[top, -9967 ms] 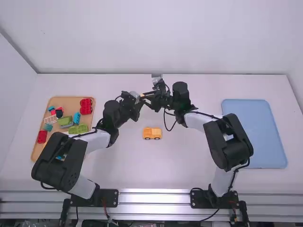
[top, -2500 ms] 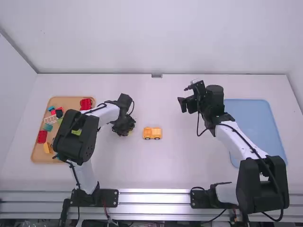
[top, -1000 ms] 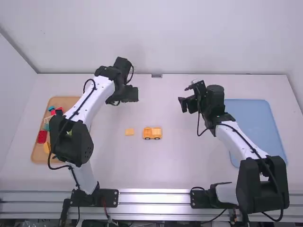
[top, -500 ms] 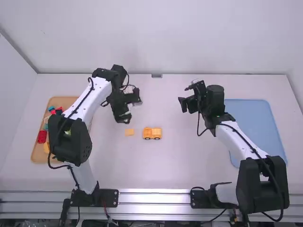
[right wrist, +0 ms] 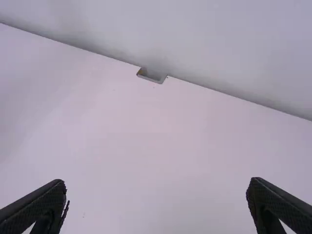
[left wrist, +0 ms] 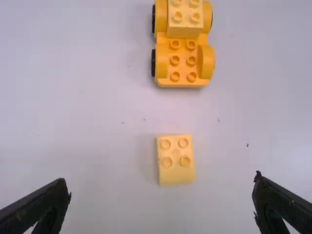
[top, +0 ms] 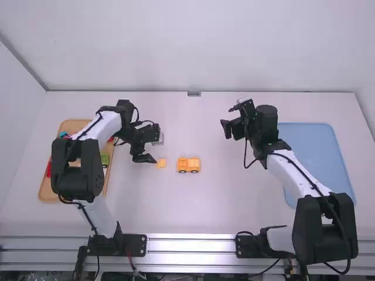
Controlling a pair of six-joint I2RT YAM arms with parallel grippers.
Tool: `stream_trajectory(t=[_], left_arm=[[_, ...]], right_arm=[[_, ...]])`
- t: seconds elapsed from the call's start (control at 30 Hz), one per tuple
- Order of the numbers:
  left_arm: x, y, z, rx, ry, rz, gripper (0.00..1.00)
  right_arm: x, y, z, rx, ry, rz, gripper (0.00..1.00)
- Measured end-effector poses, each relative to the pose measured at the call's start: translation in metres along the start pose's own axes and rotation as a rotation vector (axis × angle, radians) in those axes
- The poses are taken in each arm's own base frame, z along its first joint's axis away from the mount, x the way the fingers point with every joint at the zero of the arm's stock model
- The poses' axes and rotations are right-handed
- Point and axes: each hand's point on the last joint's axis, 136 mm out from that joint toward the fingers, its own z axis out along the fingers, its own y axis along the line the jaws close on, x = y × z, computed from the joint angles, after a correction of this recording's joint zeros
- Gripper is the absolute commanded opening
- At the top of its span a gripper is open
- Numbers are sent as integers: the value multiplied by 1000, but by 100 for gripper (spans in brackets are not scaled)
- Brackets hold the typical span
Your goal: Assemble lego blocks to make yellow taxi
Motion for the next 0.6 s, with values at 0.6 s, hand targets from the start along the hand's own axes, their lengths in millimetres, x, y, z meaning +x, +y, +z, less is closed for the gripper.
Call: stream_trajectory(t=[0.6], left_arm=[[25, -8, 55, -136, -196, -95, 99]], right_arm=[[5, 106, -53, -733, -212, -382, 99]])
